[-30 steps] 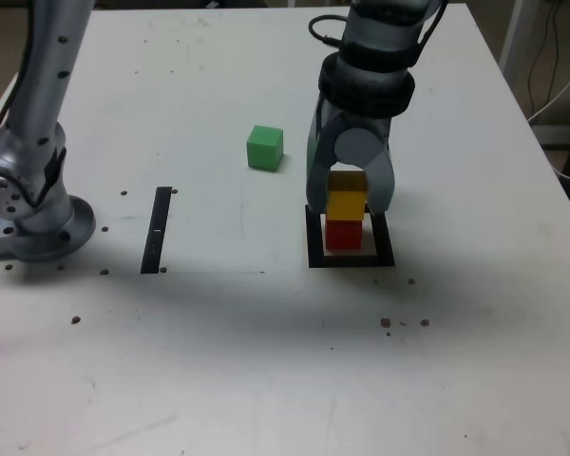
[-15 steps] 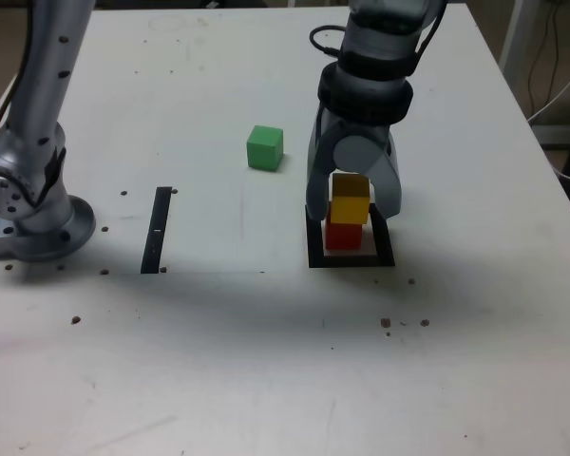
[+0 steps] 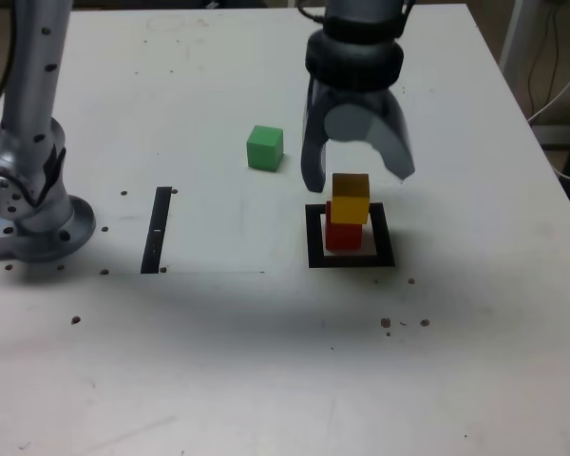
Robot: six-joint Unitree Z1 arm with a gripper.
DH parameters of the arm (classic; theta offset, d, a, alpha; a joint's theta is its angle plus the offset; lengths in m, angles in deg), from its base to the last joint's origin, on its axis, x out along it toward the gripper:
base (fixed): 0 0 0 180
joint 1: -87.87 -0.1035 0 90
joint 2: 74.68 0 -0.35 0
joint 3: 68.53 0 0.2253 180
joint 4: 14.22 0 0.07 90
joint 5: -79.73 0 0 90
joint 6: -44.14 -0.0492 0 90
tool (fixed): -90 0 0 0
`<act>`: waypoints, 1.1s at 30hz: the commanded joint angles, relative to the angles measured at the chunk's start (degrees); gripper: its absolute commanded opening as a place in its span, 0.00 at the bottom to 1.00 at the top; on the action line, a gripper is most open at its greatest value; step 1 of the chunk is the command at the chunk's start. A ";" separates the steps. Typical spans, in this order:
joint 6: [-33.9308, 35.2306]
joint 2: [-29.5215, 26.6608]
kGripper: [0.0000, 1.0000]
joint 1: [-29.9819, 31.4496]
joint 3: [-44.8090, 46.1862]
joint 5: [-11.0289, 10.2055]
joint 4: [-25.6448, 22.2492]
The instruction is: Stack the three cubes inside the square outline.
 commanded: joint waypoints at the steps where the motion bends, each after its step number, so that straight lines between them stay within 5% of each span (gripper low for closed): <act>1: 0.15 -1.38 0.99 -0.17 -0.70 -0.60 -0.78; 15: 0.01 -3.62 0.99 -1.86 2.18 -1.51 -1.60; 33: -7.16 -8.87 0.99 -17.57 15.43 -4.02 1.83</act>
